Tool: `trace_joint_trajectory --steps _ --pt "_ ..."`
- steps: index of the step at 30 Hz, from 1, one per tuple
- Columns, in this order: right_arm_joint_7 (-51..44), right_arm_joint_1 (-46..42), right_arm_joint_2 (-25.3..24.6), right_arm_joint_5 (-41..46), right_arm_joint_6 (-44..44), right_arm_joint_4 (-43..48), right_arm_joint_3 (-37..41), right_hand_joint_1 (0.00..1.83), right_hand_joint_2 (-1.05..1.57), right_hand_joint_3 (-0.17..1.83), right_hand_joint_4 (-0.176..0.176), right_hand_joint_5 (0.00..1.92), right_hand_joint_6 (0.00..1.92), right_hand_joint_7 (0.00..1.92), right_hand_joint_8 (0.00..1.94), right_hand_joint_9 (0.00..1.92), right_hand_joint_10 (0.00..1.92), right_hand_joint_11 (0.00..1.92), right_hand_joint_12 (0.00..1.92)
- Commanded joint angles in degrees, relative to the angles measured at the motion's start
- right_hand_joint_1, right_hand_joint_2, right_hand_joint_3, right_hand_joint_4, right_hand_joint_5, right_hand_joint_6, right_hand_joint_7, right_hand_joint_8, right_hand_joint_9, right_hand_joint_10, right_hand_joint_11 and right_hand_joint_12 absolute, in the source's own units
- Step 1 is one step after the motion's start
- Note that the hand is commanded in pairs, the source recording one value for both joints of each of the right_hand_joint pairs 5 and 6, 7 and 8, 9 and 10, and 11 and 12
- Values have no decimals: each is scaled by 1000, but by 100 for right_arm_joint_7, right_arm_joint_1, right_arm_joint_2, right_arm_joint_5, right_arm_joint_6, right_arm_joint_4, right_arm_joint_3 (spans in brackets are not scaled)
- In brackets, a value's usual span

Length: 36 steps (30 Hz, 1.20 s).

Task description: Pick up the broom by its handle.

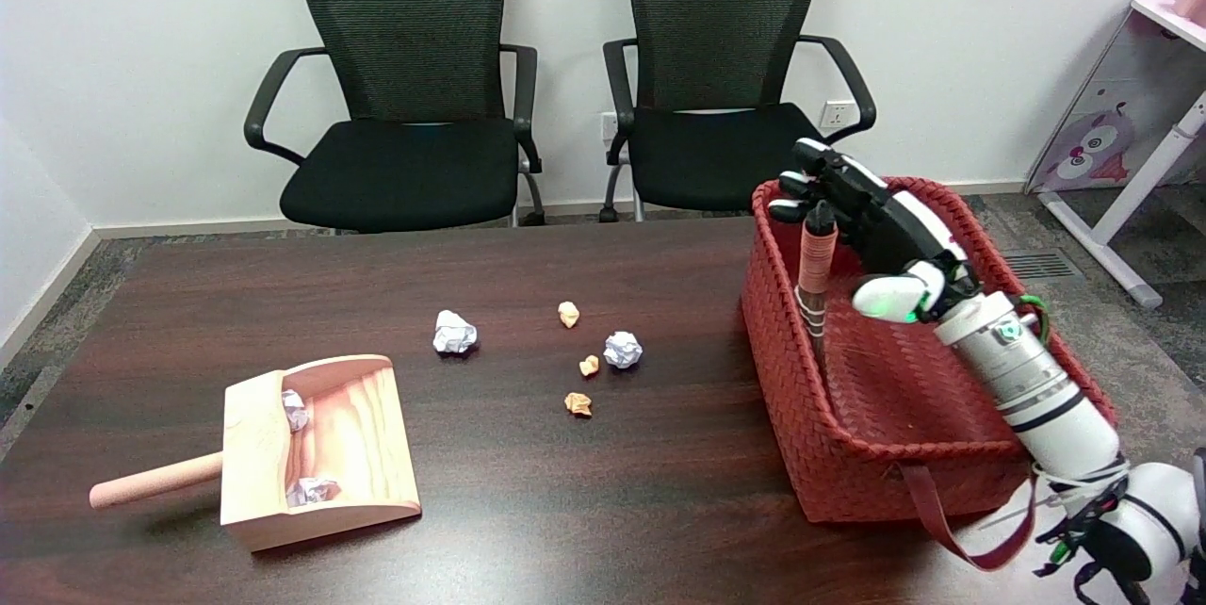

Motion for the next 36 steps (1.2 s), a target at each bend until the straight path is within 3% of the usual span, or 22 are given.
trace_joint_trajectory --steps 1,8,16,31,36 --pt "-7 352 -345 -288 392 0 -251 898 -101 538 -122 86 86 86 86 290 290 511 511" --pt "-7 218 -150 -240 430 -83 -95 917 -19 562 -176 91 91 91 91 292 292 548 548" --pt "-203 -152 470 -256 1037 -845 247 918 3 583 -176 92 92 92 92 226 226 403 403" --pt "-288 -167 473 -209 1420 -1111 251 916 1 616 -176 92 92 92 92 194 194 355 355" --pt "-305 -175 473 -209 1477 -1111 255 917 37 586 -176 95 95 95 95 230 230 466 466"
